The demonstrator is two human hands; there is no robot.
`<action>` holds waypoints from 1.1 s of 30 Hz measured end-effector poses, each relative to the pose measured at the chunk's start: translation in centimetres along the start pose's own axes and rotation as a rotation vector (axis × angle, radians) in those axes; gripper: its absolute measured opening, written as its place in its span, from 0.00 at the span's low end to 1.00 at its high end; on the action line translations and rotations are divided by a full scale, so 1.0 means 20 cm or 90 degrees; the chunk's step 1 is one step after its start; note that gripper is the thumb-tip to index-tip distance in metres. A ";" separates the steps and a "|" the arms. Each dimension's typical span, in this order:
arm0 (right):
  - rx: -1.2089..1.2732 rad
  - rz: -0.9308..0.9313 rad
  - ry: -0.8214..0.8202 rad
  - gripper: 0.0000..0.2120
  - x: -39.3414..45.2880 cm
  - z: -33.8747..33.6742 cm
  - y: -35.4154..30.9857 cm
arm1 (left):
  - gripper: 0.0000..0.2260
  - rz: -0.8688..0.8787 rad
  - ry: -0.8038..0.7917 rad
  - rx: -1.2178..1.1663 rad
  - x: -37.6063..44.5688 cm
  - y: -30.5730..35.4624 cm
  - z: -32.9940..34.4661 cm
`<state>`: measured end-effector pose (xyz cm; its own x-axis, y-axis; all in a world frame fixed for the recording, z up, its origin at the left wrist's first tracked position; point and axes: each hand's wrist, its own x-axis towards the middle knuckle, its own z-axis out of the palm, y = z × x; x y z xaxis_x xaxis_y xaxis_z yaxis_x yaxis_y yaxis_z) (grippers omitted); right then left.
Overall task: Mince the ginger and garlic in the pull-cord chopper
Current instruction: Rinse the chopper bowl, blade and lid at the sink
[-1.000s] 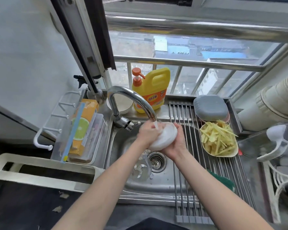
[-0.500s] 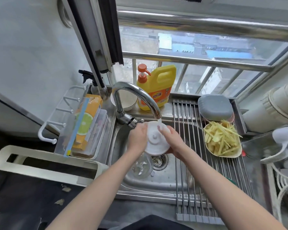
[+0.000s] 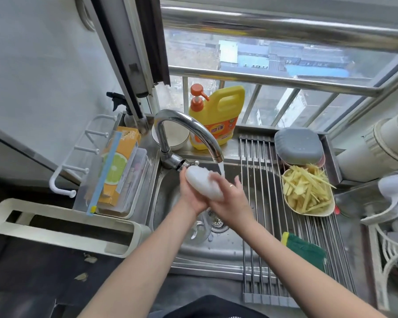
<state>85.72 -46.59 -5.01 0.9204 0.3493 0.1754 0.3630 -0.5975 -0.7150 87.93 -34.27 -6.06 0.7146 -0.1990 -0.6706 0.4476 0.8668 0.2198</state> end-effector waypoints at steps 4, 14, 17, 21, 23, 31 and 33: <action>0.282 0.264 -0.092 0.36 0.04 0.01 -0.03 | 0.27 0.004 -0.057 0.131 0.00 -0.03 0.02; 1.024 0.672 -0.132 0.38 0.17 -0.12 0.03 | 0.25 0.403 0.081 1.144 0.04 -0.07 0.14; 1.028 0.654 -0.106 0.31 0.20 -0.07 0.04 | 0.21 0.572 0.052 1.217 0.00 -0.07 0.15; 0.834 0.629 -0.038 0.21 0.24 -0.07 -0.03 | 0.18 0.604 0.023 1.201 -0.03 -0.03 0.12; 0.501 0.510 0.037 0.17 0.23 -0.09 -0.01 | 0.19 0.504 0.006 1.159 -0.05 -0.01 0.10; -0.324 0.303 -0.176 0.37 0.28 -0.22 0.50 | 0.19 0.215 0.037 1.366 -0.07 0.04 -0.17; -0.413 0.282 -0.247 0.38 0.28 -0.21 0.57 | 0.19 0.094 0.024 1.395 -0.09 0.05 -0.23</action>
<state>95.57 -54.56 -9.30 0.9248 0.1386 -0.3544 0.1037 -0.9878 -0.1158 84.66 -30.89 -7.76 0.7953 -0.1688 -0.5822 0.1547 -0.8721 0.4643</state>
